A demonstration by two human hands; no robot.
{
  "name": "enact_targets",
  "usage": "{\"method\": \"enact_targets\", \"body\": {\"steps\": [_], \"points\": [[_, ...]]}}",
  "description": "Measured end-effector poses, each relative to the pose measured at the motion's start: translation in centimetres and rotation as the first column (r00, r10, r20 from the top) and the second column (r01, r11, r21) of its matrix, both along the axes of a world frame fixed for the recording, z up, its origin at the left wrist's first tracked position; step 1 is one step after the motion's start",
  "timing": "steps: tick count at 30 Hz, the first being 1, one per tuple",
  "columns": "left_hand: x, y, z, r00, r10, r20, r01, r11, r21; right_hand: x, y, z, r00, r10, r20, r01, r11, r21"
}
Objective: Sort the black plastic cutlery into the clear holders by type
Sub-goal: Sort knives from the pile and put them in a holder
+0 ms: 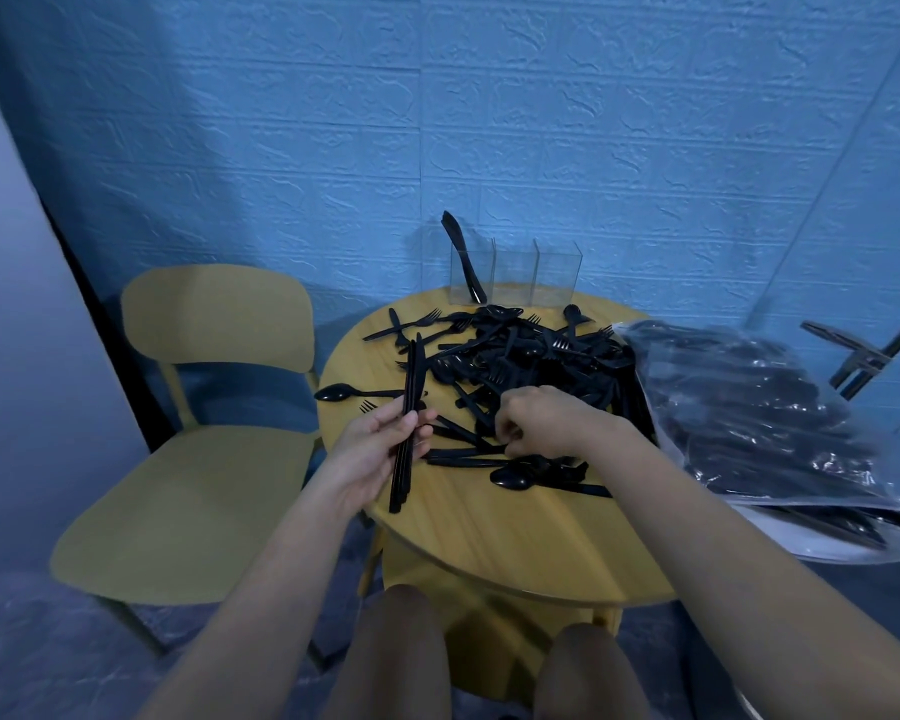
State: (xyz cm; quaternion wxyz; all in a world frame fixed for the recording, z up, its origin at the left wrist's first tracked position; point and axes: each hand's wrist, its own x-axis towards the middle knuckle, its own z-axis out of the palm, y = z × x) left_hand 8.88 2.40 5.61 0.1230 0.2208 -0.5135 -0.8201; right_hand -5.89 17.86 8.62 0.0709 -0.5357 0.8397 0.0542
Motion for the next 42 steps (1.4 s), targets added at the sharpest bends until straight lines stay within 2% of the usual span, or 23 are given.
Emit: {"method": "enact_targets", "body": {"steps": [6,9,11,13,17,22,27,30,37,42], "points": [[0.2,-1.3,0.0,0.996,0.075,-0.041,-0.075,0.997,0.000,-0.5,0.5,0.0,0.980,-0.045,0.196,0.070,0.990,-0.124],[0.2,-1.9,0.4,0.988,0.141,-0.055,-0.141,0.990,0.008,-0.9,0.9,0.5,0.938,-0.070,0.339,0.158,0.958,-0.241],[0.0,-2.2,0.9,0.983,0.169,-0.069,-0.169,0.986,0.013,-1.2,1.2,1.0,0.923,-0.069,0.379,0.204,0.923,-0.328],[0.0,-2.4,1.3,0.981,0.176,-0.078,-0.175,0.984,0.017,-1.4,1.2,1.2,0.943,-0.059,0.327,0.173,0.927,-0.332],[-0.1,-2.5,1.4,0.984,0.159,-0.077,-0.160,0.987,-0.003,-1.4,0.5,-0.2,0.997,-0.013,0.077,0.021,0.995,-0.102],[-0.3,-1.9,0.6,0.992,0.123,-0.042,-0.124,0.992,-0.018,-1.2,-0.2,-0.9,0.998,-0.029,0.058,0.032,0.998,-0.052],[-0.6,-1.0,-0.3,0.998,0.063,-0.027,-0.063,0.998,-0.016,-1.5,0.7,-0.6,0.997,-0.042,-0.071,0.044,0.999,0.026],[-1.0,-0.2,-0.5,0.999,0.032,-0.020,-0.032,0.999,-0.007,-1.5,0.9,-0.6,0.996,-0.047,-0.080,0.050,0.998,0.044],[-1.6,1.1,-0.4,1.000,0.006,-0.023,-0.006,0.999,0.031,-0.8,0.7,-0.5,0.997,0.075,-0.030,-0.075,0.997,0.003],[-1.4,1.0,-0.7,1.000,0.000,-0.027,0.002,0.998,0.062,-0.1,-0.1,-0.3,0.982,0.163,-0.095,-0.161,0.987,0.027]]}}
